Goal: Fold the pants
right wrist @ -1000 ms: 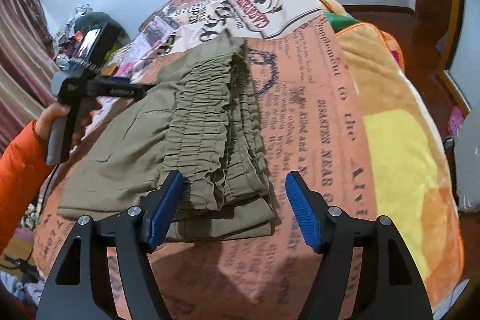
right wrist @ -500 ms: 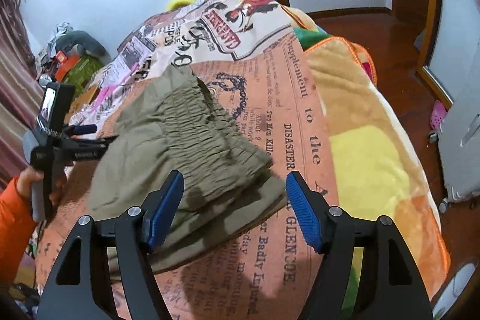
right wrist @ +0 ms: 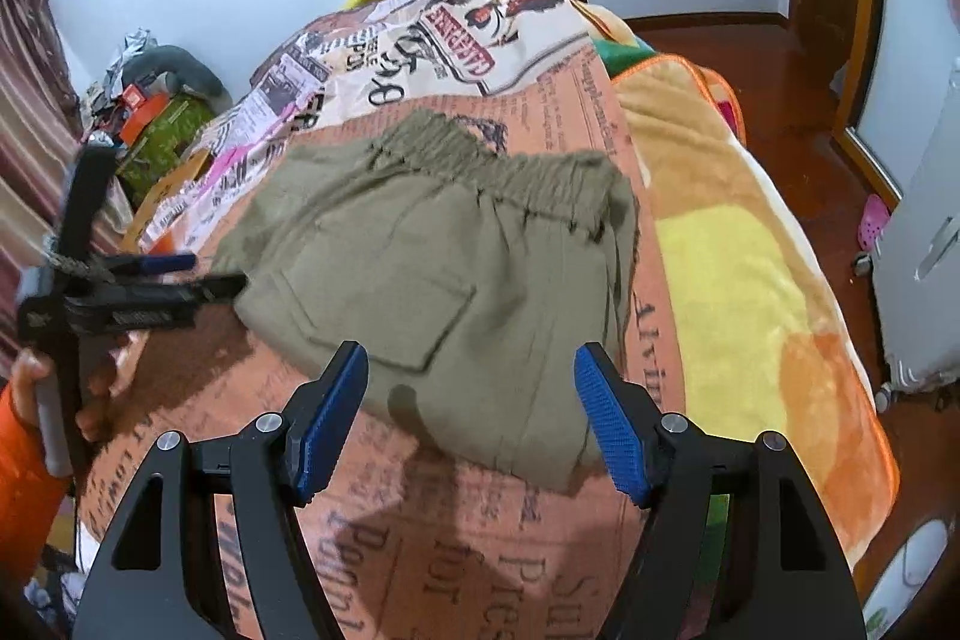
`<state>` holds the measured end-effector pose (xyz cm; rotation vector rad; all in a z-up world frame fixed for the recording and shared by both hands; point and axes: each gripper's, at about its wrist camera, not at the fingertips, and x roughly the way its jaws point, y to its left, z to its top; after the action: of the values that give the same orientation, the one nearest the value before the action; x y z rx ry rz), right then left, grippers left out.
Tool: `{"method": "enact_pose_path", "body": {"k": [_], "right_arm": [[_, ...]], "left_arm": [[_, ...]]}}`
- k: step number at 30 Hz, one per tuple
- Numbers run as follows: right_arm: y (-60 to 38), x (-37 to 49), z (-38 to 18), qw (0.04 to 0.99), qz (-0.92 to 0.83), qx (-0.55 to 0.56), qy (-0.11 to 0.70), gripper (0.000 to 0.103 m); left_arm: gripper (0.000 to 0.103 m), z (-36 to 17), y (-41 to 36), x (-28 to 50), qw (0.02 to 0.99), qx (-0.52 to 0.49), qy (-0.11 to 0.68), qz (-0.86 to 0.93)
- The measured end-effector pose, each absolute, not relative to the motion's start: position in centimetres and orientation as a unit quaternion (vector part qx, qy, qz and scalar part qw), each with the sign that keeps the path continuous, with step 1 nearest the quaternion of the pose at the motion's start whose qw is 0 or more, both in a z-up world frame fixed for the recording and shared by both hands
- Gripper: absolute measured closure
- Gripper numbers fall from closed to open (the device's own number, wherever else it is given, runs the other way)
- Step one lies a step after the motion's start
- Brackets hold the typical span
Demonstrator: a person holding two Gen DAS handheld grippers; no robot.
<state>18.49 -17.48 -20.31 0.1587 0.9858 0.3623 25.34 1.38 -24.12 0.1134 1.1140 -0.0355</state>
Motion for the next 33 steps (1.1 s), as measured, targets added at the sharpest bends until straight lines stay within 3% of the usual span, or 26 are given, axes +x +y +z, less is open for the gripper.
{"method": "enact_pose_path", "body": {"k": [8,22,33], "right_arm": [[-18.2,18.7,-23.1,0.848,0.159,0.077,0.500,0.035],[-19.0,20.3,-24.2,0.855,0.147,0.048,0.495,0.035],[-20.6,22.2,-21.7,0.866,0.140,0.076,0.475,0.039]], "left_arm": [[0.014,-26.8,5.0,27.4,0.831,0.061,0.553,0.024],[0.014,-26.5,7.8,24.2,0.840,0.041,0.539,0.031],[0.015,-24.2,6.9,27.1,0.849,0.052,0.526,0.011]]}}
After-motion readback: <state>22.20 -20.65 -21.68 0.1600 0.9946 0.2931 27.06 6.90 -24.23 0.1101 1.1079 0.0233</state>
